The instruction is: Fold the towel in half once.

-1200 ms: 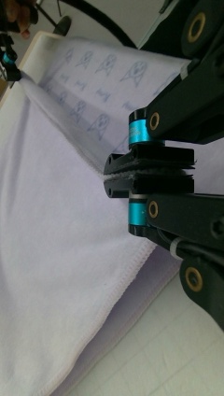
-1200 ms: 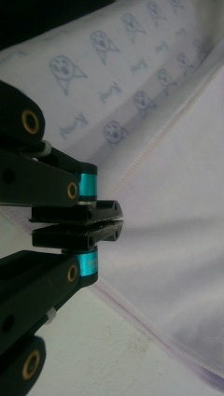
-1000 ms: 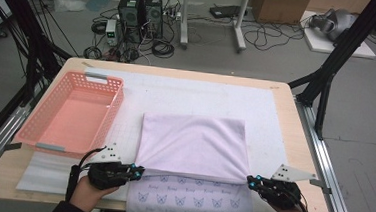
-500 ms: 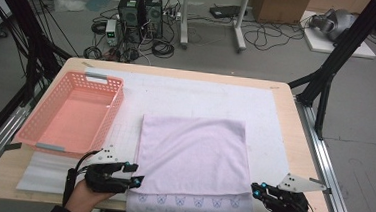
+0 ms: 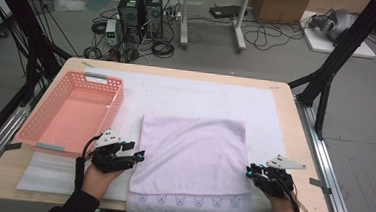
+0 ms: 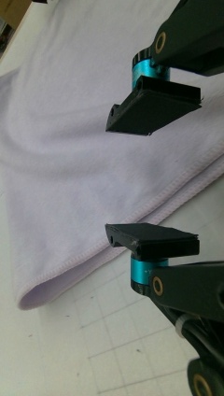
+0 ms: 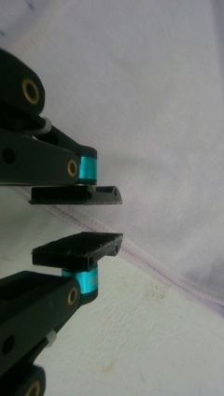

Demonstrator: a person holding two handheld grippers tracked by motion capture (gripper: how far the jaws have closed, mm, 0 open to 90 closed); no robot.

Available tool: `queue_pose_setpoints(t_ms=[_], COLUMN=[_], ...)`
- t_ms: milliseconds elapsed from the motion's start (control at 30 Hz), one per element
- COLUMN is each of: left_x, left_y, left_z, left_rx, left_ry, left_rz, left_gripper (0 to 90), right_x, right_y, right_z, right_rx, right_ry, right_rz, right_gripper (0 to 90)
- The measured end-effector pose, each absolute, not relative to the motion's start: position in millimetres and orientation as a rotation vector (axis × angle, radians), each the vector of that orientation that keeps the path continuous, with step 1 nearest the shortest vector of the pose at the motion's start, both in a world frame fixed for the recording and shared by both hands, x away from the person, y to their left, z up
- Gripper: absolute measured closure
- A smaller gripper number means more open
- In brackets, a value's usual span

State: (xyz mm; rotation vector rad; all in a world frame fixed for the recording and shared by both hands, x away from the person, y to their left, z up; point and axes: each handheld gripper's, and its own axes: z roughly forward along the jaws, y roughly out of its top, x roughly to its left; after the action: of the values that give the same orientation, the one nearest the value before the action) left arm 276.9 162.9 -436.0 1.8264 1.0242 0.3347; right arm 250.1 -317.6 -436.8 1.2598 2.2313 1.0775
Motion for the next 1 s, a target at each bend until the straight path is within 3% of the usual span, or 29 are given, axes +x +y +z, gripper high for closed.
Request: queue_pose_setpoints(t_ms=[167,433,500,600,700,1000], left_x=[280,278,282,290,306,359], left_y=[159,164,162,162,161,149], left_z=[-441,-441,-441,-436,-429,-424], left_rx=[1.854,1.833,1.831,1.812,1.798,1.787], left_ry=[1.026,1.027,1.031,1.024,1.046,1.172], left_rz=[0.339,0.355,0.348,0.345,0.375,0.434], left_gripper=[44.8,44.6,43.9,43.8,43.7,46.0], right_x=[253,239,240,246,256,289], right_y=[-312,-314,-312,-311,-311,-313], right_z=[-442,-434,-432,-429,-426,-422], right_rx=[1.264,1.27,1.264,1.233,1.207,1.21], right_ry=[2.299,2.346,2.352,2.308,2.266,2.201], right_rz=[1.025,0.921,0.905,0.969,1.01,1.058], right_gripper=[86.3,87.4,85.0,72.1,67.5,64.0])
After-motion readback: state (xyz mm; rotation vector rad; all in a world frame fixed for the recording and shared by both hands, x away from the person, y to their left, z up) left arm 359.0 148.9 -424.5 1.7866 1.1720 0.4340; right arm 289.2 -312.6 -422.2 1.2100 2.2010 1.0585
